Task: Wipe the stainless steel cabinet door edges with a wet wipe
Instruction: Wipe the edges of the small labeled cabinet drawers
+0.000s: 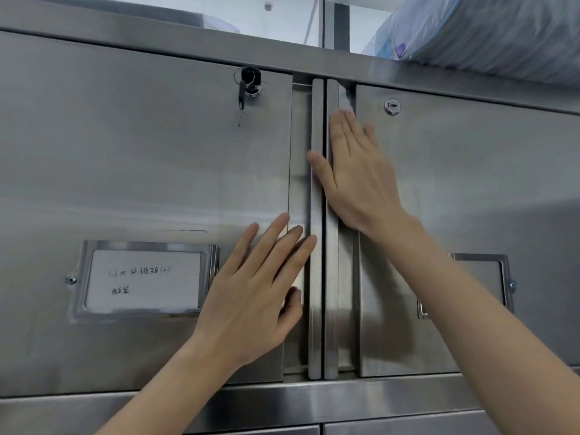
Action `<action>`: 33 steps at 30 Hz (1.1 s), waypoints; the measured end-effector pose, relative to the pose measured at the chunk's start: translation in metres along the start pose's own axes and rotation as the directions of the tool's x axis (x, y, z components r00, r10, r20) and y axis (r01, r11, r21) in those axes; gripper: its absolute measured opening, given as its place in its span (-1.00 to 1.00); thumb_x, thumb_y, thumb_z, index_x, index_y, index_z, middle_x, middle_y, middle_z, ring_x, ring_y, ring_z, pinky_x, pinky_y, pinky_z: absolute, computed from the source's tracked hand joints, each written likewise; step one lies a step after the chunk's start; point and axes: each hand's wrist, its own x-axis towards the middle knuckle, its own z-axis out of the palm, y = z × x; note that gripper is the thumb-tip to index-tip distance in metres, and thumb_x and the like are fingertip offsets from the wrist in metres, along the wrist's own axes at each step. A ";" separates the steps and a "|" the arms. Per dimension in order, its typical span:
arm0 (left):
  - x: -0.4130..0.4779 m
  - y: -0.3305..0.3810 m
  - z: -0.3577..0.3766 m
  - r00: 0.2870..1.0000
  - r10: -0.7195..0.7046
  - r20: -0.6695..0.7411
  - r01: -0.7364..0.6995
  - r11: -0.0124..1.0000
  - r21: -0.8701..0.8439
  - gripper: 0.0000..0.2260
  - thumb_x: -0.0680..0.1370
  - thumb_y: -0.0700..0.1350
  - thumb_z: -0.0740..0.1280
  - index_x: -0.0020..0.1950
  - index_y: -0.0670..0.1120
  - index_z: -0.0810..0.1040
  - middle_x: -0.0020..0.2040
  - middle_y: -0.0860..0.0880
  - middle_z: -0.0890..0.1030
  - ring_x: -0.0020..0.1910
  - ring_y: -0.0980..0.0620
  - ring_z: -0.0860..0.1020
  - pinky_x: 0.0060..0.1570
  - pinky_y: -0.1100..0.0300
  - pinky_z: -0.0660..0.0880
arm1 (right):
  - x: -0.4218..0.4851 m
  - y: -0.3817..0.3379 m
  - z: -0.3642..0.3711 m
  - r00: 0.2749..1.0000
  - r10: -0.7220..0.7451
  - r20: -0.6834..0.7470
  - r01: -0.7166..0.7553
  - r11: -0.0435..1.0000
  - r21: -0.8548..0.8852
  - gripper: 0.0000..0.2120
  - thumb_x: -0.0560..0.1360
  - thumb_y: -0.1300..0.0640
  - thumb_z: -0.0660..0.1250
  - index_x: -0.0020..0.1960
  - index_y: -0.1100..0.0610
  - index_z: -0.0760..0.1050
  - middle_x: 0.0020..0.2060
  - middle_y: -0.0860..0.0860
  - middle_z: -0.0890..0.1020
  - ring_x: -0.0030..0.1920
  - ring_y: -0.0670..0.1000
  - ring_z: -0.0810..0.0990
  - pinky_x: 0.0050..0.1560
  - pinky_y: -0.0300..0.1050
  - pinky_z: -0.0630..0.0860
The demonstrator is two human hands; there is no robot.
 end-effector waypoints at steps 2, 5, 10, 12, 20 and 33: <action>-0.005 -0.001 0.000 1.000 0.006 0.006 -0.006 1.000 0.008 -0.46 0.52 -0.02 0.20 0.50 -0.12 0.34 0.49 -0.12 0.34 0.53 -0.12 0.18 0.46 -0.13 0.18 | -0.020 0.000 0.001 0.999 -0.045 0.011 0.045 0.999 -0.029 -0.36 0.61 -0.13 -0.09 0.50 0.29 -0.02 0.50 0.16 0.06 0.51 0.04 -0.03 0.47 -0.12 -0.18; -0.014 -0.001 0.001 1.000 0.009 -0.008 -0.009 1.000 -0.009 -0.48 0.54 0.02 0.19 0.49 -0.10 0.36 0.52 -0.12 0.28 0.54 -0.11 0.17 0.46 -0.11 0.18 | 0.004 0.009 -0.005 1.000 -0.026 0.016 0.027 0.999 -0.031 -0.40 0.62 -0.11 -0.11 0.50 0.28 0.01 0.50 0.16 0.11 0.51 0.03 0.01 0.47 -0.07 -0.18; -0.015 -0.001 0.004 0.999 0.000 -0.055 0.000 1.000 -0.003 -0.48 0.55 0.00 0.18 0.50 -0.12 0.34 0.54 -0.15 0.24 0.54 -0.11 0.16 0.47 -0.14 0.16 | -0.013 -0.001 -0.001 0.999 0.010 0.037 -0.013 0.998 0.064 -0.42 0.64 -0.09 -0.11 0.50 0.28 0.01 0.50 0.15 0.09 0.51 0.02 -0.02 0.47 -0.13 -0.18; -0.019 0.001 0.003 0.998 -0.033 -0.052 0.034 0.999 0.010 -0.46 0.56 -0.01 0.17 0.52 -0.17 0.28 0.54 -0.17 0.22 0.54 -0.11 0.16 0.46 -0.17 0.17 | -0.064 -0.016 0.003 0.998 0.010 0.063 -0.016 0.995 0.097 -0.39 0.62 -0.13 -0.15 0.50 0.28 -0.01 0.50 0.15 0.05 0.51 0.02 -0.05 0.49 -0.13 -0.18; -0.047 0.024 0.001 0.992 -0.126 -0.006 0.126 0.992 -0.023 -0.43 0.59 0.03 0.10 0.51 -0.29 0.22 0.53 -0.23 0.19 0.53 -0.18 0.16 0.47 -0.16 0.13 | -0.116 -0.027 -0.004 0.996 0.002 0.092 -0.004 1.000 0.022 -0.38 0.59 -0.10 -0.11 0.44 0.33 0.19 0.42 0.20 0.29 0.46 0.09 0.21 0.49 0.03 -0.07; -0.047 0.021 -0.011 0.990 -0.128 0.064 0.131 0.990 -0.049 -0.42 0.57 -0.03 0.18 0.52 -0.28 0.21 0.55 -0.21 0.16 0.54 -0.16 0.12 0.49 -0.13 0.12 | -0.213 -0.045 0.000 0.991 -0.043 0.129 0.034 0.997 0.073 -0.46 0.61 -0.01 -0.02 0.42 0.36 0.18 0.38 0.19 0.37 0.42 0.13 0.29 0.42 0.16 0.15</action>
